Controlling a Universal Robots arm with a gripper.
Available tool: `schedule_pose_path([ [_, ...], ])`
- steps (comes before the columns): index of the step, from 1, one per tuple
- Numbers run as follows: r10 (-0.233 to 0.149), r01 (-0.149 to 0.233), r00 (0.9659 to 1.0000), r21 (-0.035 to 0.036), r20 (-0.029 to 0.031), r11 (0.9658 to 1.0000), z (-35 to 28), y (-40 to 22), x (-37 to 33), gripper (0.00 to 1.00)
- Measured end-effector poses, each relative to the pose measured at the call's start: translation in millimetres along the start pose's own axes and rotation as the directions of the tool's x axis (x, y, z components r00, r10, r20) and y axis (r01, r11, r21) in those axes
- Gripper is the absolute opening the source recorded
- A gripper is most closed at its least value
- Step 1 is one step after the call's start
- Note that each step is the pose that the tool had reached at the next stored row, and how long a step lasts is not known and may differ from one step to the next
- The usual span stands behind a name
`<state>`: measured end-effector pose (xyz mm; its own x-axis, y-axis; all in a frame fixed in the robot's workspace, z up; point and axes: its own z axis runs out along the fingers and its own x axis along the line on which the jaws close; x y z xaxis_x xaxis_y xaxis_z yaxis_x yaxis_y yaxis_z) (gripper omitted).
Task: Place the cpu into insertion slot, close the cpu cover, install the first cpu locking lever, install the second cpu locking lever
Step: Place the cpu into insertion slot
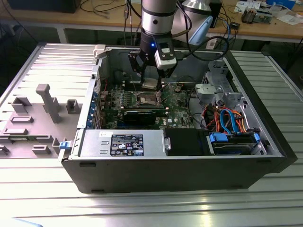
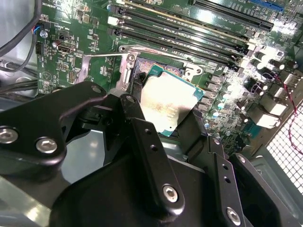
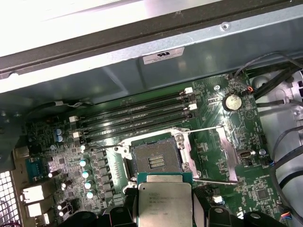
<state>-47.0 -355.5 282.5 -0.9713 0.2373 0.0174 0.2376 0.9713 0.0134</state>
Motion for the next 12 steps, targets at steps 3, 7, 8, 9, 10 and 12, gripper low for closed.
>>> schedule_pose_path([
  [3, 0.009, -0.009, 1.0, -0.0002, 0.0001, 1.0, 0.1, 0.0, 0.0, 0.55],
  [7, 0.03, -0.03, 0.9995, -0.0006, 0.0004, 0.9995, 0.2, 0.0, 0.0, 0.55],
  [8, 0.035, -0.035, 0.9994, -0.0006, 0.0005, 0.9994, 0.3, 0.0, 0.0, 0.55],
  [9, 0.04, -0.04, 0.9992, -0.0007, 0.0005, 0.9992, 0.3, 0.0, 0.0, 0.55],
  [10, 0.049, -0.049, 0.9988, -0.001, 0.0006, 0.9988, 0.4, 0.0, 0.0, 0.55],
  [12, 0.059, -0.059, 0.9982, -0.0011, 0.0008, 0.9982, 0.4, 0.0, 0.0, 0.55],
])
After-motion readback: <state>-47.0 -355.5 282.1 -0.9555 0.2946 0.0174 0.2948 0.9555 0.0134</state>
